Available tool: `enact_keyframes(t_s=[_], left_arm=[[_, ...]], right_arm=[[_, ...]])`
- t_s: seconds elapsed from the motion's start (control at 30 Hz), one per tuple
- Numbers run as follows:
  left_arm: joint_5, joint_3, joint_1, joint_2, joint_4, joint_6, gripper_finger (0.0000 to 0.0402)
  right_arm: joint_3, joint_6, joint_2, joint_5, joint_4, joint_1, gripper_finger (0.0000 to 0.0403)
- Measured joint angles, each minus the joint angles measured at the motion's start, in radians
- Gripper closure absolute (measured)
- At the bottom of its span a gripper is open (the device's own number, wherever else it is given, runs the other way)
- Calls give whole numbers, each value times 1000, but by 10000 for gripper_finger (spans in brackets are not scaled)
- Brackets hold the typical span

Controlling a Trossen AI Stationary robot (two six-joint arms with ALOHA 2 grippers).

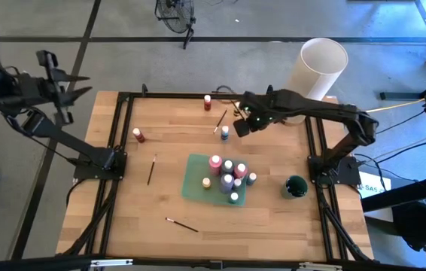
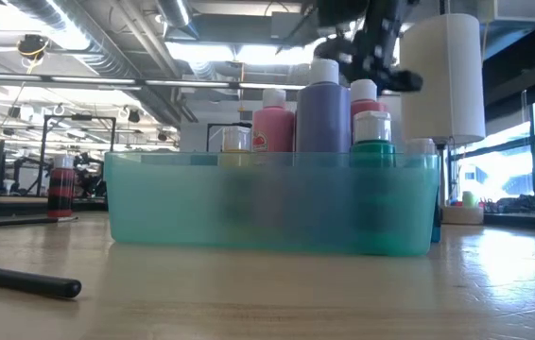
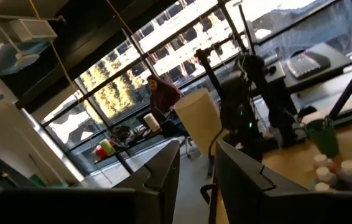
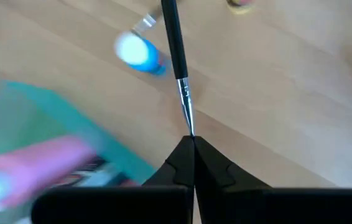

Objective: Pick & Place Paint Supplies
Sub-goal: Put the black eyeshadow brush into the green cup

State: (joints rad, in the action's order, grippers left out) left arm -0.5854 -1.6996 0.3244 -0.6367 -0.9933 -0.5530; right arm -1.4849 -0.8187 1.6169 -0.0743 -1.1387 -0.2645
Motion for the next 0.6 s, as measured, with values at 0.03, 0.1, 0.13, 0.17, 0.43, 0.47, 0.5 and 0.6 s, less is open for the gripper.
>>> enact_keyframes(t_s=[0.03, 0.1, 0.13, 0.17, 0.43, 0.47, 0.5, 0.6], left_arm=[[-8, 7, -6, -6, 2, -16, 304], [-35, 23, -18, -23, 3, -57, 304], [-54, 34, -24, -33, 3, -81, 304], [-75, 48, -29, -42, 2, -105, 304], [-218, 155, -46, -138, 1, -324, 304], [-236, 166, -45, -153, 2, -340, 304], [-254, 177, -44, -169, 3, -359, 304], [-319, 213, -44, -221, 6, -482, 305]], right_arm=[[-20, -11, -14, 3, -3, 5, 403], [-65, -36, -36, 27, -3, 19, 403], [-87, -50, -45, 40, 0, 28, 403], [-112, -65, -51, 46, 2, 41, 403], [-259, -172, -61, 18, 163, 185, 403], [-261, -187, -60, 19, 203, 201, 403], [-262, -196, -60, 20, 249, 215, 403], [-262, -212, -58, 16, 362, 256, 403]])
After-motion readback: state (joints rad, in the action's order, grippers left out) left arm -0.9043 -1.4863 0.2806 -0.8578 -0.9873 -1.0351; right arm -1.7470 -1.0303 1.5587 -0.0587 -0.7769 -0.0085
